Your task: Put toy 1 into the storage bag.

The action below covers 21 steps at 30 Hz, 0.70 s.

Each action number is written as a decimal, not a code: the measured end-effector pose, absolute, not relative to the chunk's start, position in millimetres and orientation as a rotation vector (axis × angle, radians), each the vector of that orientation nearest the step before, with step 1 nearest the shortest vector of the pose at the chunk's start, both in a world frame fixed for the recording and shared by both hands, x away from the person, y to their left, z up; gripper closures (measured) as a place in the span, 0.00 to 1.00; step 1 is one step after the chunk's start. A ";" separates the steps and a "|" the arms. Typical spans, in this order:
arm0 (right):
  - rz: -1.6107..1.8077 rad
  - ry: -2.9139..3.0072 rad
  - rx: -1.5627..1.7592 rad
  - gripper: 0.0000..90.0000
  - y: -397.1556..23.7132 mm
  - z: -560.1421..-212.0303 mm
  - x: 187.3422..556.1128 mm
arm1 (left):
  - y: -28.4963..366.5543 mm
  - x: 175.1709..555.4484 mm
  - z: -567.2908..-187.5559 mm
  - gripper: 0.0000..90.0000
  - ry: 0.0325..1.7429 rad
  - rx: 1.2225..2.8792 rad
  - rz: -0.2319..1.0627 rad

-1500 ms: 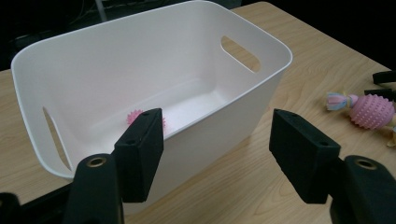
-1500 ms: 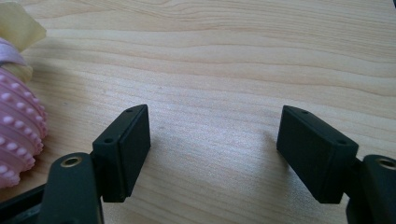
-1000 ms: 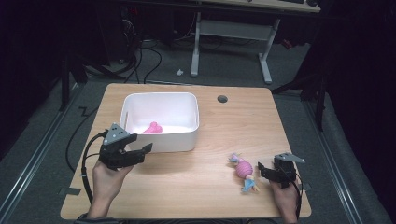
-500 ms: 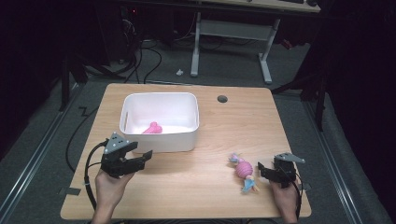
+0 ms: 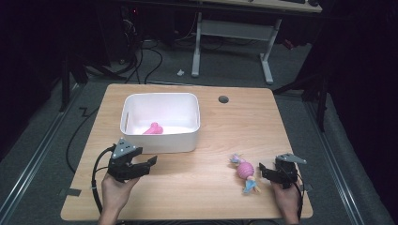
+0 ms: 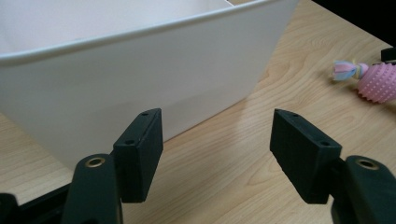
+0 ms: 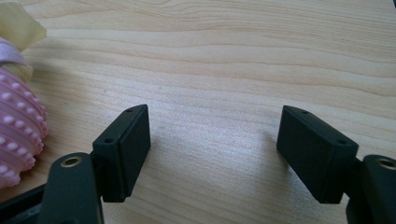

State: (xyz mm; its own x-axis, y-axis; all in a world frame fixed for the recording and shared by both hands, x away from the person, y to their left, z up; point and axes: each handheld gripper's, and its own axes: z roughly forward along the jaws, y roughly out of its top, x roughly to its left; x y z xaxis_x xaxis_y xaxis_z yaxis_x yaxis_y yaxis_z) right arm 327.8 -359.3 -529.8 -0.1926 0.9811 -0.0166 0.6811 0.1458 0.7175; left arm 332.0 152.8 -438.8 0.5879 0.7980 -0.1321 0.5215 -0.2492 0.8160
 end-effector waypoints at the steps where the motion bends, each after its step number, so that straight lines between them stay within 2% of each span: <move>1: 0.804 1.939 1.584 0.29 -359.3 -529.8 327.8 | 152.4 332.2 -440.4 0.39 1.059 1.924 0.385; 21: 0.804 1.939 1.584 0.29 -359.3 -529.8 327.8 | 142.0 336.4 -467.5 0.39 1.077 1.953 0.356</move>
State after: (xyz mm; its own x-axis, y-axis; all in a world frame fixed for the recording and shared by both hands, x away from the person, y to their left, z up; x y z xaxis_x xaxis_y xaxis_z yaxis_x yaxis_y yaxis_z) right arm 327.8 -359.3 -529.8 -0.1926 0.9811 -0.0167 0.6813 0.1459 0.7173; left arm 336.4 142.0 -467.5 0.5874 0.7960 -0.1460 0.5525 -0.2626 0.7910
